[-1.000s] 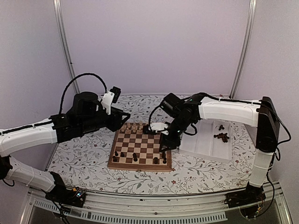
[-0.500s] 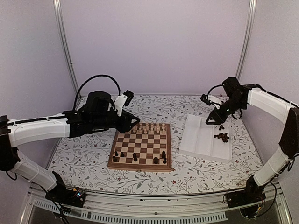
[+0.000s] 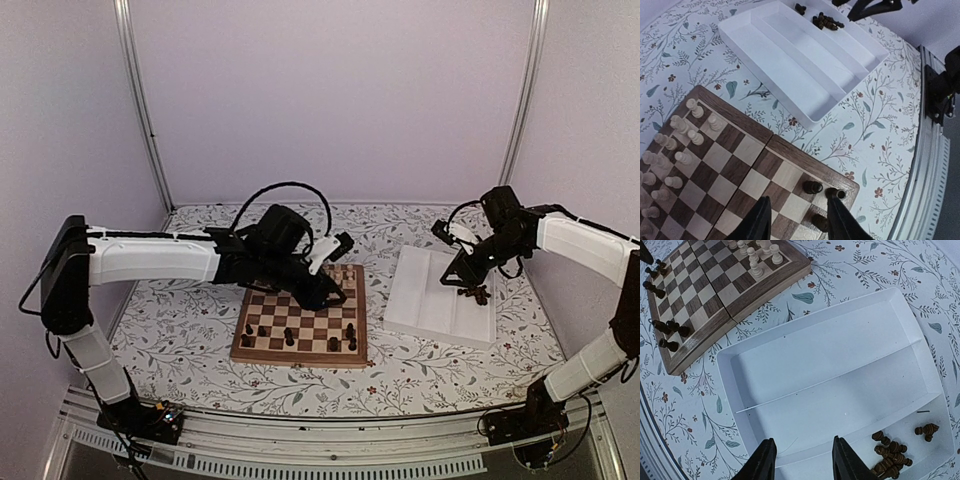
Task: Set up the chess pieces on the board
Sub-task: Pick up the chess piece from the chessboard.
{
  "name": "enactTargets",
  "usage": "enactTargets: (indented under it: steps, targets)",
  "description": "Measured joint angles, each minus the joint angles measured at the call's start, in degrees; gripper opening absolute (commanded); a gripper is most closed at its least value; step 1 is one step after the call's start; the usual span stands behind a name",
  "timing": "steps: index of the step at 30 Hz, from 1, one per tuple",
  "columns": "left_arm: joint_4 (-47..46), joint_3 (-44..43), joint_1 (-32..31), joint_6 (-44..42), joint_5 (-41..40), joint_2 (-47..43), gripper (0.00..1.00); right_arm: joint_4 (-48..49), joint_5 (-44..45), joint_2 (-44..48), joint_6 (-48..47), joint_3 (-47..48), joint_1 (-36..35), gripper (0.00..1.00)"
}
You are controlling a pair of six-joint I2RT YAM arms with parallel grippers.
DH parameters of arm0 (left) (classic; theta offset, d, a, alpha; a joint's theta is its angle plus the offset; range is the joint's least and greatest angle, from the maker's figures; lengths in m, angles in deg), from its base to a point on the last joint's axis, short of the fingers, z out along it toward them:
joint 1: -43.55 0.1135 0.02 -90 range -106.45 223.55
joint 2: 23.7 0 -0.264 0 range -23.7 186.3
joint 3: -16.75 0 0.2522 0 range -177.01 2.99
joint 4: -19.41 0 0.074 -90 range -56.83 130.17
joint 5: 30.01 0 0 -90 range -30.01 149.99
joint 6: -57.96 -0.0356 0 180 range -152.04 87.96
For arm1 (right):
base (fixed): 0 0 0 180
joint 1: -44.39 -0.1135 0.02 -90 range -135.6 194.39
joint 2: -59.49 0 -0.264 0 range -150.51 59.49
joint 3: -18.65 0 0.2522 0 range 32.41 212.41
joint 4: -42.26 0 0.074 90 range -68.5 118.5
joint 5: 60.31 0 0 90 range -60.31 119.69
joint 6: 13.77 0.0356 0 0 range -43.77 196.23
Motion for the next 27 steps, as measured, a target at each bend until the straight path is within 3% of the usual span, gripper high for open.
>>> enactTargets:
  steps: [9, 27]
  targets:
    - [7.6, -6.1, -3.2, -2.5, 1.4, 9.0, 0.4, 6.6, -1.2, 0.8, 0.5, -6.3, 0.0, 0.41]
    - [15.8, -15.3, -4.3, -5.0, 2.1, 18.3, 0.25, 10.2, -1.8, 1.3, 0.5, -8.0, 0.0, 0.41]
